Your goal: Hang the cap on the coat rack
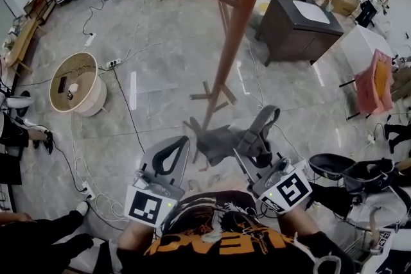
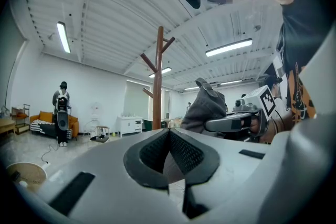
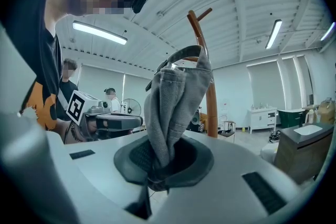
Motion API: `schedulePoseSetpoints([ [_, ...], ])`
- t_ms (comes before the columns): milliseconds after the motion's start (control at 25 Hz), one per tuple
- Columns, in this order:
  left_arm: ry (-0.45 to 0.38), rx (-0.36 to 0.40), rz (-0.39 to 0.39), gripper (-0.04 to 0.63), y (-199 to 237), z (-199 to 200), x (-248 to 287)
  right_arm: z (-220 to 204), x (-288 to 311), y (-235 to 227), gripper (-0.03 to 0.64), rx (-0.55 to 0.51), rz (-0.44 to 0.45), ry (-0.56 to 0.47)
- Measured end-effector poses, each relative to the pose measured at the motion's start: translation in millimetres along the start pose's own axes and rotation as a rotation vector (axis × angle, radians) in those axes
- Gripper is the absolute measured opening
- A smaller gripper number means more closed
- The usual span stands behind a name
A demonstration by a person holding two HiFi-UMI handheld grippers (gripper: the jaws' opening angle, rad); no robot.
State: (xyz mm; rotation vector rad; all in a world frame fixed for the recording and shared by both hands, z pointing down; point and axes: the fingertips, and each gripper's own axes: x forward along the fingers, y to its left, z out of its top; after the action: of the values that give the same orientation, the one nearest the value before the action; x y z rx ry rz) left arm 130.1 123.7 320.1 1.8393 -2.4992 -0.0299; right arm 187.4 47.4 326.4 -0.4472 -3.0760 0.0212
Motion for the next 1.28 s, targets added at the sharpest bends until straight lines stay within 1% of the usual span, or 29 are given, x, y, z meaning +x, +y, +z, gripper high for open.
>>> schedulePoseSetpoints([
  [240,0.006,0.0,-0.01,0.023,2.1,7.3,24.3,0.1,5.4,-19.2,0.04,-0.007,0.018,-0.006],
  [320,0.007,-0.002,-0.008,0.025,-1.7,11.9,36.3,4.7,6.1,-28.1,0.04,0.016,0.033,-0.029],
  [440,0.007,0.01,0.013,0.023,-5.1,11.8,52.7,8.0,6.1,-41.6,0.04,0.057,0.061,-0.072],
  [560,0.0,0.052,0.04,0.024,-6.4,7.1,56.0,-0.6,3.3,-47.8,0.04,0.063,0.089,-0.068],
  [600,0.003,0.051,0.049,0.024,-4.7,6.4,55.8,-2.0,4.5,-48.6,0.04,0.065,0.093,-0.068],
  [720,0.02,0.056,0.05,0.023,9.1,6.2,53.3,0.2,14.1,-46.6,0.04,0.072,0.089,-0.072],
  [840,0.006,0.035,0.035,0.024,35.4,4.8,49.9,0.2,35.5,-41.4,0.04,0.055,0.052,-0.067],
  [920,-0.005,0.024,-0.004,0.024,53.4,1.4,45.2,-1.5,53.2,-35.1,0.04,0.038,0.01,-0.062],
  [1040,-0.007,0.025,-0.11,0.023,76.7,-3.0,39.9,-6.9,75.3,-25.7,0.04,0.005,-0.081,-0.03],
  [1160,0.009,0.026,-0.221,0.024,101.3,-3.4,40.7,-3.2,97.4,-21.5,0.04,0.009,-0.188,-0.024],
  [1280,0.025,0.015,-0.303,0.024,119.9,-4.0,43.3,-0.2,112.2,-19.0,0.04,0.024,-0.28,-0.031],
])
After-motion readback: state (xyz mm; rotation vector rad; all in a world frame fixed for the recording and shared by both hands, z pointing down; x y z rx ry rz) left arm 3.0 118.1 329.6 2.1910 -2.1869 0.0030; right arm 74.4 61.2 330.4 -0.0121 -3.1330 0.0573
